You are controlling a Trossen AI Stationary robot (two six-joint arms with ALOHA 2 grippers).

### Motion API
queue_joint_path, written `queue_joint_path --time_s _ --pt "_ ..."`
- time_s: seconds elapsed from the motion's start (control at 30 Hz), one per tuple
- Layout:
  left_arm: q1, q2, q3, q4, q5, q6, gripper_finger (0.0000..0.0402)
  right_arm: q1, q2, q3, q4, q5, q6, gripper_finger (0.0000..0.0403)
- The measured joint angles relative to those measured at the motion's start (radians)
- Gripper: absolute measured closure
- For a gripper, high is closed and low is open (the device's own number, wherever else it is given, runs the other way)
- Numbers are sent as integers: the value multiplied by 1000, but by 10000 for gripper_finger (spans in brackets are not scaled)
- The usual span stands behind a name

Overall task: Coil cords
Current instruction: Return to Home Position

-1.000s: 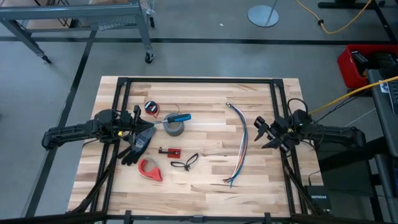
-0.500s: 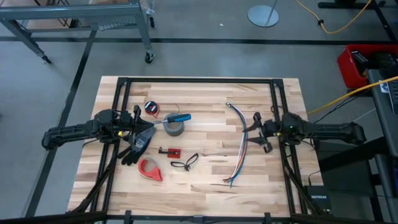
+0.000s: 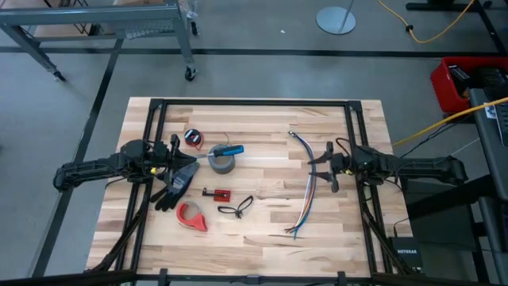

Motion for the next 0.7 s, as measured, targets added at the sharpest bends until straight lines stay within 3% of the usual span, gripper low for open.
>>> queue_joint_path --time_s 0.2,0.7 --pt "0 0 0 0 0 0 398 0 0 0 -20 126 -1 214" --pt "0 0 0 0 0 0 398 0 -27 0 -20 120 0 214"
